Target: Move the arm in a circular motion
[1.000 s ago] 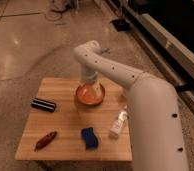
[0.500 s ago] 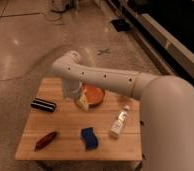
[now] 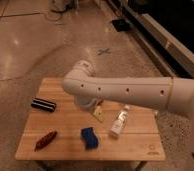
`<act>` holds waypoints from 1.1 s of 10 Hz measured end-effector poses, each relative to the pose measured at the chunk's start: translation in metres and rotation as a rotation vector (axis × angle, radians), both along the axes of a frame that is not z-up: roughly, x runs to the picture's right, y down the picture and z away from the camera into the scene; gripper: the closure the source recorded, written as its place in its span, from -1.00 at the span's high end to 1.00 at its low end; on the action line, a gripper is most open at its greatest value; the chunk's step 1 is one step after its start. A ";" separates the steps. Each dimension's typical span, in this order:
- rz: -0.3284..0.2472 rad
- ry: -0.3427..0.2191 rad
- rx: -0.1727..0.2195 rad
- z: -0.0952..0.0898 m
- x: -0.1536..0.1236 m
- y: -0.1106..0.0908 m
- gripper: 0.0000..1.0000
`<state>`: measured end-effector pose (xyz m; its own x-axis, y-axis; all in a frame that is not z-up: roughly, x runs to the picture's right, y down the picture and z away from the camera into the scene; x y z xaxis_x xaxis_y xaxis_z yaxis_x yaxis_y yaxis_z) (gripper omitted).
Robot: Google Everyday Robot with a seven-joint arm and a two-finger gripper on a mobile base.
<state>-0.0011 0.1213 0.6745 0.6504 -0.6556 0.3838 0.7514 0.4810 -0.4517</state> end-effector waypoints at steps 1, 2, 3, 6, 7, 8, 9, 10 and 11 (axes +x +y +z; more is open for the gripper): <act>0.045 0.049 0.002 -0.010 0.022 0.006 0.60; 0.126 0.119 0.006 -0.022 0.059 0.012 0.60; 0.173 0.158 0.009 -0.027 0.083 0.014 0.60; 0.301 0.248 0.052 -0.008 0.170 -0.005 0.60; 0.328 0.271 0.072 0.009 0.197 -0.018 0.60; 0.348 0.291 0.091 0.026 0.220 -0.033 0.60; 0.371 0.308 0.111 0.048 0.241 -0.050 0.60; 0.391 0.316 0.119 0.061 0.253 -0.060 0.60; 0.417 0.332 0.115 0.076 0.266 -0.069 0.60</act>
<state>0.2645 0.0524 0.7500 0.9381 -0.3422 0.0541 0.3124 0.7681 -0.5590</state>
